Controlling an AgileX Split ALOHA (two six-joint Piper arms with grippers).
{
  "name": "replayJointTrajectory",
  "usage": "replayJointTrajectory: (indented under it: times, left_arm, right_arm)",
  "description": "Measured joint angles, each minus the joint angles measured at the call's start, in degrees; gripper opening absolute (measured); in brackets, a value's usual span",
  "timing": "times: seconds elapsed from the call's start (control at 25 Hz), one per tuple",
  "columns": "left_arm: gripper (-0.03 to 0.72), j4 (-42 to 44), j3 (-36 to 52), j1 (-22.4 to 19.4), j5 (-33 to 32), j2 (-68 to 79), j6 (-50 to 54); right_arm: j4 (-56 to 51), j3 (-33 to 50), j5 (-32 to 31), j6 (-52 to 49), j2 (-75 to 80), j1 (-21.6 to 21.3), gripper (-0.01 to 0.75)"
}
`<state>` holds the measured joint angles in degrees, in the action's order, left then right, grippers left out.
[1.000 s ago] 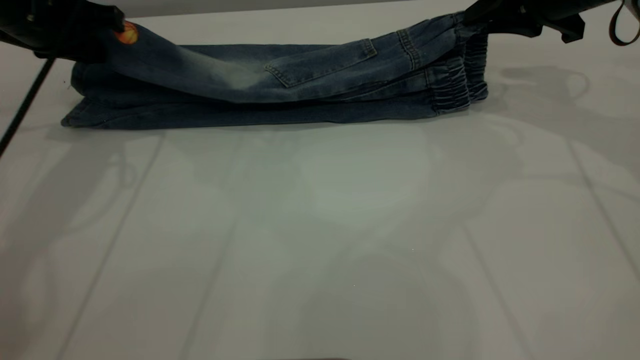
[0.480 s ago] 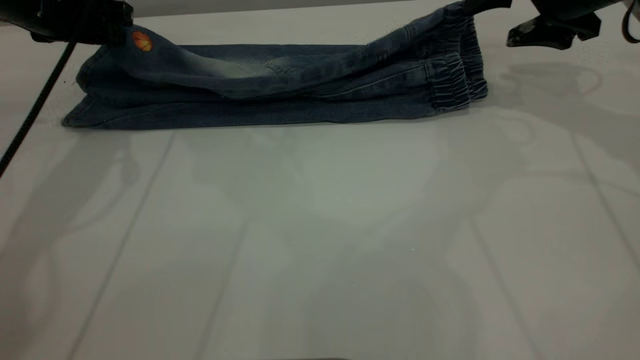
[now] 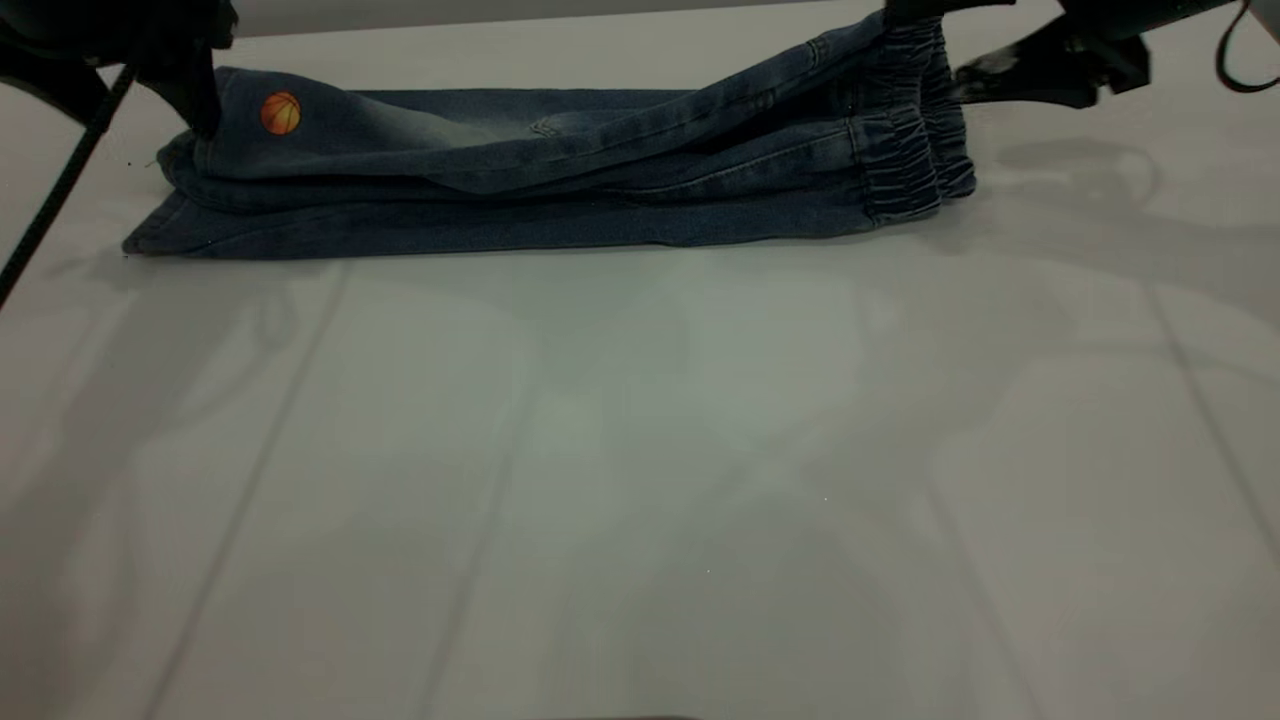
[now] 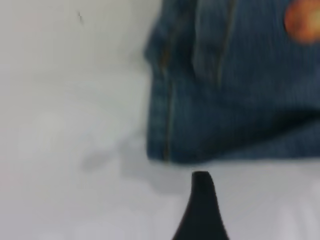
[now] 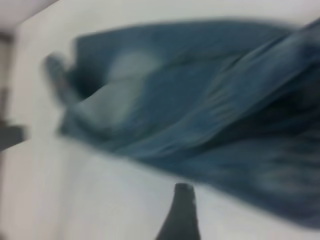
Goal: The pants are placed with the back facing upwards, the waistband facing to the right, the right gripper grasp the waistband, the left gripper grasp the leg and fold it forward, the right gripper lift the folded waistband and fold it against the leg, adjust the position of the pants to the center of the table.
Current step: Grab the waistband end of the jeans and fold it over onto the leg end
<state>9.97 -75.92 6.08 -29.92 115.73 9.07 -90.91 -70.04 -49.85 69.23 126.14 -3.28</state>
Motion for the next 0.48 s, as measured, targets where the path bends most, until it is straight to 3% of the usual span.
replayJointTrajectory:
  times: [0.12, 0.28, 0.48]
  left_arm:
    - [0.529, -1.3, -0.5, 1.7, -2.1, 0.7, -0.1]
    - [0.529, -3.9, -0.5, 4.3, -1.4, 4.3, -1.0]
    - [0.529, -4.5, -1.0, 7.8, 5.9, 8.9, -1.4]
  right_arm:
    - [1.0, 0.0, -5.0, -0.6, 0.0, 0.4, 0.552]
    - [1.6, 0.0, -6.4, -0.7, 0.0, 1.8, 0.549]
    - [1.6, 0.0, -6.4, -0.7, 0.0, 2.3, 0.549]
